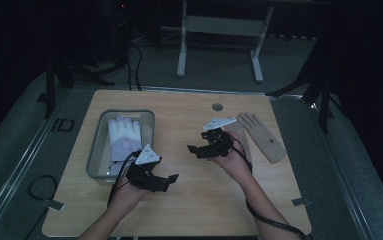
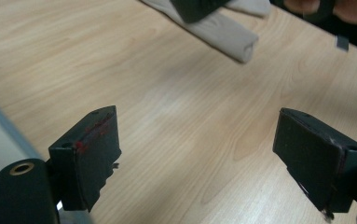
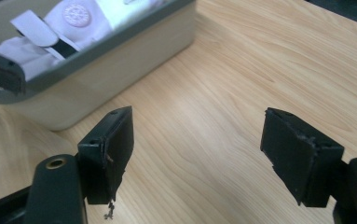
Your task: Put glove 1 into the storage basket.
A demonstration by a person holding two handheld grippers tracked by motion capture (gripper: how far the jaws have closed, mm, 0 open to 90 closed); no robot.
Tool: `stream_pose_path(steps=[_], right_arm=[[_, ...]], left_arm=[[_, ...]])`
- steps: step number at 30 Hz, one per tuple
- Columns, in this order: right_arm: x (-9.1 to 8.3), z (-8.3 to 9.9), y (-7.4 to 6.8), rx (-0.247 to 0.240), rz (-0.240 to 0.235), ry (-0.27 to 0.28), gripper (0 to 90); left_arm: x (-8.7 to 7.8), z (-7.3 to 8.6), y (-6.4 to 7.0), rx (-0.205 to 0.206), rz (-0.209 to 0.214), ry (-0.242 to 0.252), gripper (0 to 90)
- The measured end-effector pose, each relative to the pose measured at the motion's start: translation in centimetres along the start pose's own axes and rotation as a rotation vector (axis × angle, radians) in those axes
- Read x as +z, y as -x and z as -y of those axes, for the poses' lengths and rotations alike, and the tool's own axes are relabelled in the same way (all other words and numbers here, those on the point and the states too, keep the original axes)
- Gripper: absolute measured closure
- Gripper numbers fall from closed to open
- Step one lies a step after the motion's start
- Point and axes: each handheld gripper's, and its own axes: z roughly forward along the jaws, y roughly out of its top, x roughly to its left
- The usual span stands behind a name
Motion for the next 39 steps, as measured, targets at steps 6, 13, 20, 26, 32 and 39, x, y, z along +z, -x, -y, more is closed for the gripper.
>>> stream_pose_path(steps=[6, 13, 20, 26, 32, 39], right_arm=[[-1.1, 1.2, 1.3, 0.015, 0.022, 0.014, 26.2], [-2.6, 3.8, 4.5, 0.031, 0.092, 0.034, 31.3], [-3.5, 5.8, 7.8, 0.053, 0.178, 0.025, 37.9], [-3.7, 7.0, 10.7, 0.072, 0.242, 0.014, 41.1], [-3.0, 7.5, 12.6, 0.089, 0.268, -0.016, 40.8], [-1.1, 8.3, 14.1, 0.138, 0.26, -0.051, 39.9]], left_arm=[[0.9, 0.6, 0.7, 0.035, 0.021, 0.004, 14.7], [3.3, 1.9, 2.2, 0.084, 0.079, -0.012, 14.6], [4.8, 3.4, 2.5, 0.117, 0.082, -0.023, 14.6], [5.3, 4.6, 2.2, 0.082, 0.093, 0.002, 14.6], [5.6, 5.3, 2.3, 0.101, 0.08, 0.002, 14.6], [5.3, 5.8, 2.1, 0.075, 0.072, 0.032, 14.3]])
